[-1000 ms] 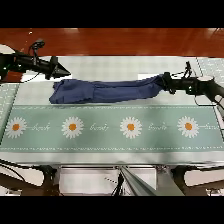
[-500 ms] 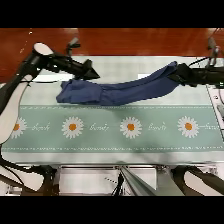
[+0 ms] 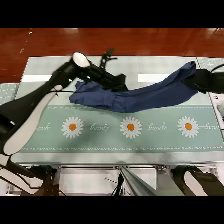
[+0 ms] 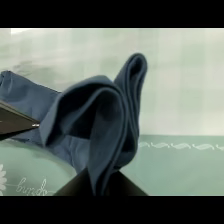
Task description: Fold the shirts.
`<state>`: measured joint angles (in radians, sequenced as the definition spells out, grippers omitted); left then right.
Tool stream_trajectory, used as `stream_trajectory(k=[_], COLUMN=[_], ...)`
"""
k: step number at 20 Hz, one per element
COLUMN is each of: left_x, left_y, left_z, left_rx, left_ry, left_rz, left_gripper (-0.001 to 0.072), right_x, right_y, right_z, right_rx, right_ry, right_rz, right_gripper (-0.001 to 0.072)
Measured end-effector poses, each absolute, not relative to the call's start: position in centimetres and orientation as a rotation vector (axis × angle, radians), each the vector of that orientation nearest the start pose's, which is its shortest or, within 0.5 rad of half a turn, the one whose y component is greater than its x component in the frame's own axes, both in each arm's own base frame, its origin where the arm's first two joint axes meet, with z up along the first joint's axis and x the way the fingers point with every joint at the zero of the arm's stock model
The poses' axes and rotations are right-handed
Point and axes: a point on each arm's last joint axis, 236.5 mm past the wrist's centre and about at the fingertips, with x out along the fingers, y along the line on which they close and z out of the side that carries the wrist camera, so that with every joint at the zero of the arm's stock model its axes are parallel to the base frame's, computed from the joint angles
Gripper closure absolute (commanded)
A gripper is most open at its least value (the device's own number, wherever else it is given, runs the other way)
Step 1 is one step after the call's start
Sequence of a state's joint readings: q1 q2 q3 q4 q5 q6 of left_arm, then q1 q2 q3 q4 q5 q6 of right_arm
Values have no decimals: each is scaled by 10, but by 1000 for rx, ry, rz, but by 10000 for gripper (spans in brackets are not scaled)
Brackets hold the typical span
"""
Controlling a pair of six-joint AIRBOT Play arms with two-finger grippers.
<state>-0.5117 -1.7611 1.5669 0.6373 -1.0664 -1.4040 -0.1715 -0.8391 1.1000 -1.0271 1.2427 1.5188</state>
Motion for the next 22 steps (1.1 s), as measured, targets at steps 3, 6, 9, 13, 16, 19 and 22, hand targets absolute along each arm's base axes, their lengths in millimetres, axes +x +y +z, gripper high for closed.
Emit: stream_trajectory(k=[3,6,9,13,16,19,22], left_x=[348,327,306,278,292,336,401], left_y=[-429,-450,-472,-502,-501,-464,-390], left_z=[11,-10,-27,-40,-36,-11,42], left_rx=[-436,-421,-426,-451,-487,-494,-478], left_ry=[1347,1398,1443,1470,1443,1368,1206], left_rz=[-964,-970,-964,-971,-947,-902,-809], left_gripper=[677,677,677,678,679,679,679], right_x=[306,286,271,262,263,272,294], right_y=[56,51,49,46,44,43,56], right_z=[175,185,192,197,200,208,209], right_rx=[416,392,384,383,385,403,444], right_ry=[892,878,866,851,831,782,766], right_rz=[220,186,165,143,131,128,180], right_gripper=[692,693,692,693,693,693,693])
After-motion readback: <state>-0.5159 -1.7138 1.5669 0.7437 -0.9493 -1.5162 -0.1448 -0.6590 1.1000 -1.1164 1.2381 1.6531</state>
